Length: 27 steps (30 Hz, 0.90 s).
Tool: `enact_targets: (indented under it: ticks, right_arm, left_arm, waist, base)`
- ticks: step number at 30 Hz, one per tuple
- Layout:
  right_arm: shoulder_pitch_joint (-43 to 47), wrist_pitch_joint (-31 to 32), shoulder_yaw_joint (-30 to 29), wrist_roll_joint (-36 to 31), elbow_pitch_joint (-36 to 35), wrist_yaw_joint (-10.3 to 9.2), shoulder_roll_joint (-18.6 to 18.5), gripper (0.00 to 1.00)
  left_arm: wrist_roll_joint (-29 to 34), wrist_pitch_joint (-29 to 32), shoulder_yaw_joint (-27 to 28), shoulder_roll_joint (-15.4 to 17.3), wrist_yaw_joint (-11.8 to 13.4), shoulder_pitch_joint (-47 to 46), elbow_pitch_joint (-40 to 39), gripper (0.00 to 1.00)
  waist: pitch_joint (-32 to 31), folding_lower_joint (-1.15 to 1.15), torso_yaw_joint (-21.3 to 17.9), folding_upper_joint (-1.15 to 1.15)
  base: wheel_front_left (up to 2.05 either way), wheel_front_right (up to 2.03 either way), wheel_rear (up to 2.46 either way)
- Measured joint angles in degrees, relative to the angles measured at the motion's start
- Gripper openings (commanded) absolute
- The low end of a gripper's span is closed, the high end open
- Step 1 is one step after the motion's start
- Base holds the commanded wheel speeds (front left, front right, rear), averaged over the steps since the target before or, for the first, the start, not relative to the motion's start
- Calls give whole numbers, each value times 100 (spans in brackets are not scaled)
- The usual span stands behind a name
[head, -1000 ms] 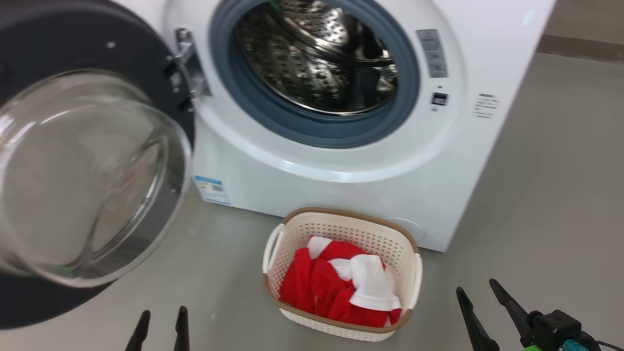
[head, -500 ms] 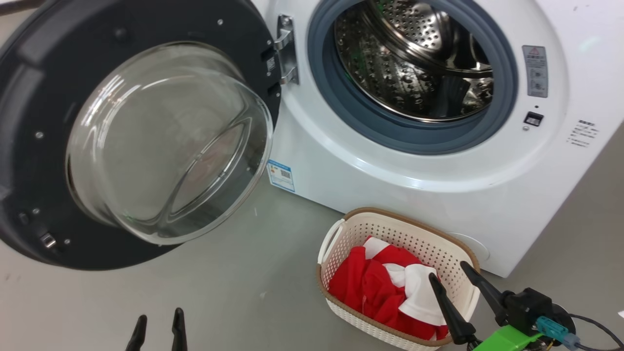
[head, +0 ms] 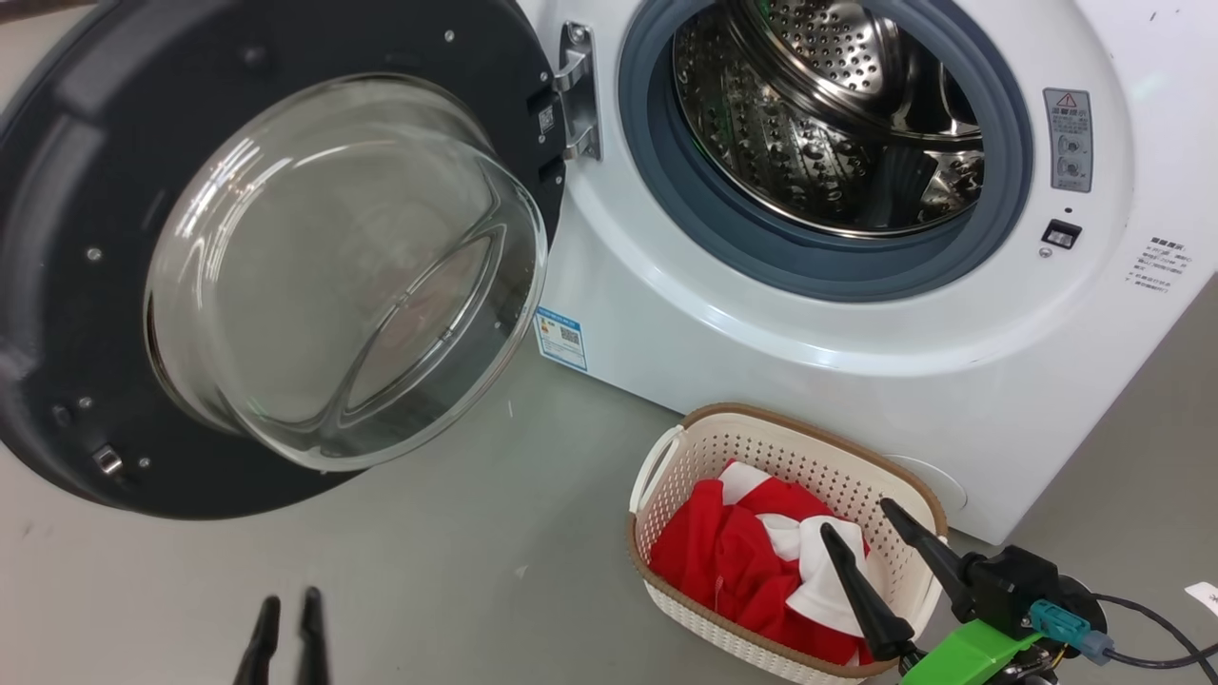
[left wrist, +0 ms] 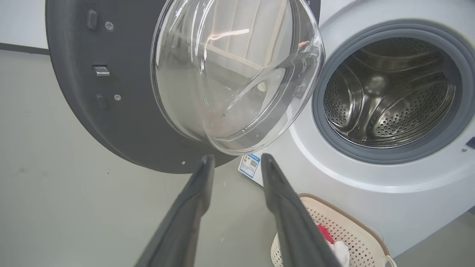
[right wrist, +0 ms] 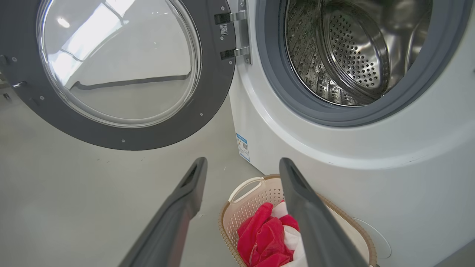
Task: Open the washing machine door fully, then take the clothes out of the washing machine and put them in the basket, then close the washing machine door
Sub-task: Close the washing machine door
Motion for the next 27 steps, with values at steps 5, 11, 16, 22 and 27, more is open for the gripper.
enact_targets:
  ticks: [5,11,16,22,27]
  right_arm:
    - [171,0,-169,-1,-55,0,107,100]
    - [499,1,-382,-10,-130,0,253,100]
    - [611,0,-504,-44,-212,0,353,100]
    - [701,0,-675,-91,-300,0,417,100]
    - [693,0,-669,-165,-325,0,441,100]
  left_arm:
    - [127,-1,511,-9,-326,-270,-608,0]
    - [481,-3,1305,390,-668,-1419,-1404,0]
    - [409,-8,1664,992,-786,-2337,-1251,0]
    - [-80,-10,1808,1862,-815,-3865,-174,0]
    - [-1095,102,1855,2375,-816,-4848,1435,0]
  waist:
    - [-65,0,-32,0]
    - [-98,0,-62,0]
    - [-83,0,-80,0]
    - [5,0,-89,0]
    - [138,0,-139,0]
  base:
    - [0,0,0]
    - [0,0,0]
    - [0,0,0]
    - [0,0,0]
    - [0,0,0]
